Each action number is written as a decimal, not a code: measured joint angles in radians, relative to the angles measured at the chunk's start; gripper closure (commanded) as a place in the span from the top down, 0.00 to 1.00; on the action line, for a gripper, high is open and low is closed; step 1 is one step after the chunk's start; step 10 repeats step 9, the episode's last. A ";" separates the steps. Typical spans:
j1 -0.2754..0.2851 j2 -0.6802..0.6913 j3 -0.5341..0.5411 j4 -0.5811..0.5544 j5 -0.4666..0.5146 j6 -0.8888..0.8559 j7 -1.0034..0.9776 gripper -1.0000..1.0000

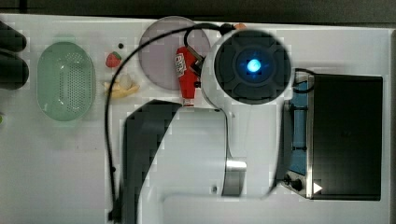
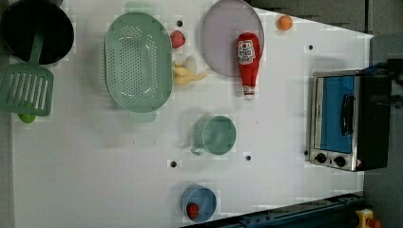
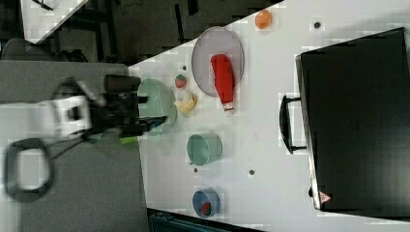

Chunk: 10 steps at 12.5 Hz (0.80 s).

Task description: Pick ketchup from plate and place it on table.

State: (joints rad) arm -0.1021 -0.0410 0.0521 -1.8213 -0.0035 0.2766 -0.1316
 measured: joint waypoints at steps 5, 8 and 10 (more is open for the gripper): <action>-0.007 -0.048 -0.003 0.118 -0.005 -0.207 0.013 1.00; -0.006 -0.033 -0.012 0.107 -0.002 -0.209 0.021 1.00; -0.006 -0.023 -0.013 0.107 -0.001 -0.210 0.022 1.00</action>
